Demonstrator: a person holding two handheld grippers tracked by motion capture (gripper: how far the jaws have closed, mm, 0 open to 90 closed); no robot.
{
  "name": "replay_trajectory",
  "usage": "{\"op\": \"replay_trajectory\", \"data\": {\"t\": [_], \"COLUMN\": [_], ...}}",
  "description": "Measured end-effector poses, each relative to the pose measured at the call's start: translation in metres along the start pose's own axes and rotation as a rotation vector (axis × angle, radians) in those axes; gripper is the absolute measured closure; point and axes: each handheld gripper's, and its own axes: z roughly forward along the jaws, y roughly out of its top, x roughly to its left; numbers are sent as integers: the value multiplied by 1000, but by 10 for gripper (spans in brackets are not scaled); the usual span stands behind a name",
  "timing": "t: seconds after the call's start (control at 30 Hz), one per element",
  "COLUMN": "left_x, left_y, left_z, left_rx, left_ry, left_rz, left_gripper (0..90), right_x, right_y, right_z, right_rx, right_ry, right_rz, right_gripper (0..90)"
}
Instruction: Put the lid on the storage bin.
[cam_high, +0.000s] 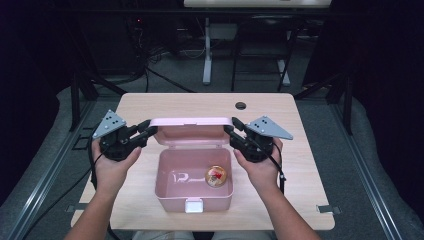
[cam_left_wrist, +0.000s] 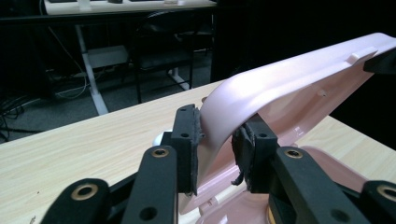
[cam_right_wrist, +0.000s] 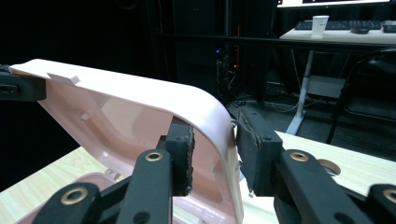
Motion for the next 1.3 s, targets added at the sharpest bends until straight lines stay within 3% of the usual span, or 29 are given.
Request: {"op": "replay_trajectory", "data": {"t": [0.5,0.93,1.1,1.2,1.3], "left_x": [-5,-4,-6,-7,-4], "left_y": [-10,-19,-20,-19,-19], "left_z": [-7,-14,-15,-16,-16], "left_rx": [7,-2,2,8,0], "left_ry": [-9,-32,-26,0,-3], "left_rz": [8,-20,-8,14,5], "left_gripper": [702,728,735,771,827], "right_x": [2,6,8,9,9], "right_y": [-9,-14,-15,-15,-16], "right_z": [-13,-19,-22,-22,-24], "right_rx": [0,4,10,13,11], "right_ry": [27,32,30,30,23], "right_rz": [19,8,-3,0,2], "right_gripper": [679,681,682,687,698]}}
